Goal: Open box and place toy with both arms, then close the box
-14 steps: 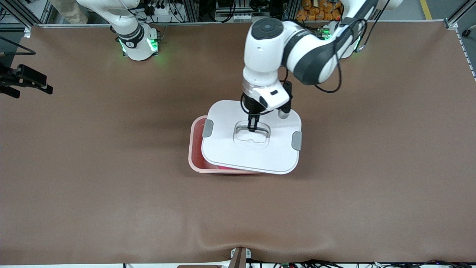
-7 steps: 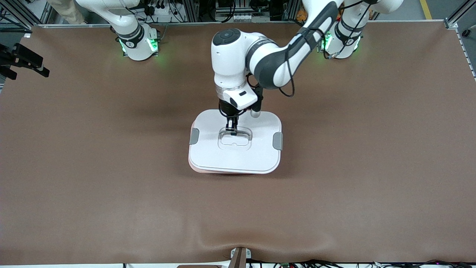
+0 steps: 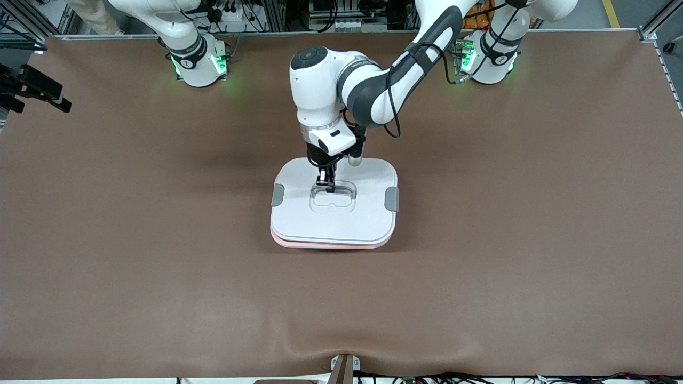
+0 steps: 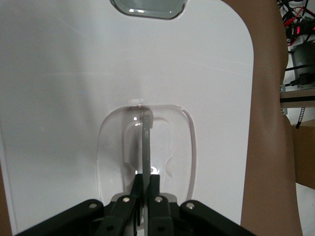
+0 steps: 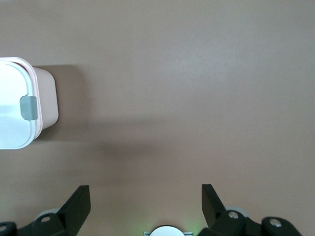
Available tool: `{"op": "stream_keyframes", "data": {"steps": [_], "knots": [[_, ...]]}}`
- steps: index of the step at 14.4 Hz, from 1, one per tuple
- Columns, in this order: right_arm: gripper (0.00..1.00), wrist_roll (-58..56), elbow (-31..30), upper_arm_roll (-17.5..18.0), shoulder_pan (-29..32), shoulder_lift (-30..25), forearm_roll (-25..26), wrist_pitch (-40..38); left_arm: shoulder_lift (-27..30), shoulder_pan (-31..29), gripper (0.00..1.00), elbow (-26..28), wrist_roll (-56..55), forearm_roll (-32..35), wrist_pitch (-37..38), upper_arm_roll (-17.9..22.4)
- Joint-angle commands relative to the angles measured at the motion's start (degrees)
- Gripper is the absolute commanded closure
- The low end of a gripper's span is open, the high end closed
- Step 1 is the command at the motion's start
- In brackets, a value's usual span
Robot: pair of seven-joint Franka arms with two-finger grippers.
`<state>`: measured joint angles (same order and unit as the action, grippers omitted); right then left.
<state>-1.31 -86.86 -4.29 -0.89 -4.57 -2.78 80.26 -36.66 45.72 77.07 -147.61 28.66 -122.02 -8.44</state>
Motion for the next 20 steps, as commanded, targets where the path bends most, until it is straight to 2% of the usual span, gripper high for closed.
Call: {"op": "stream_keyframes", "data": {"steps": [1, 6, 9, 20], "knots": [[0.00, -4.9, 2.8, 0.4, 1.2, 2.1, 2.3, -0.6, -0.6, 0.5, 1.00, -2.7, -0.6, 1.3, 0.9, 0.7], [0.00, -4.8, 2.8, 0.4, 3.3, 3.2, 1.2, 0.4, -0.7, 0.2, 1.00, -2.9, -0.4, 1.1, 0.7, 0.6], [0.00, -5.4, 2.6, 0.6, 2.8, 2.9, -2.6, -1.5, -1.7, -0.2, 1.00, -4.2, -0.1, 1.0, 0.4, 0.5], [0.00, -5.3, 2.9, 0.7, 2.6, 3.0, -1.4, -3.6, -4.8, -0.6, 1.00, -7.0, -0.1, 0.1, 0.3, 0.4]]}}
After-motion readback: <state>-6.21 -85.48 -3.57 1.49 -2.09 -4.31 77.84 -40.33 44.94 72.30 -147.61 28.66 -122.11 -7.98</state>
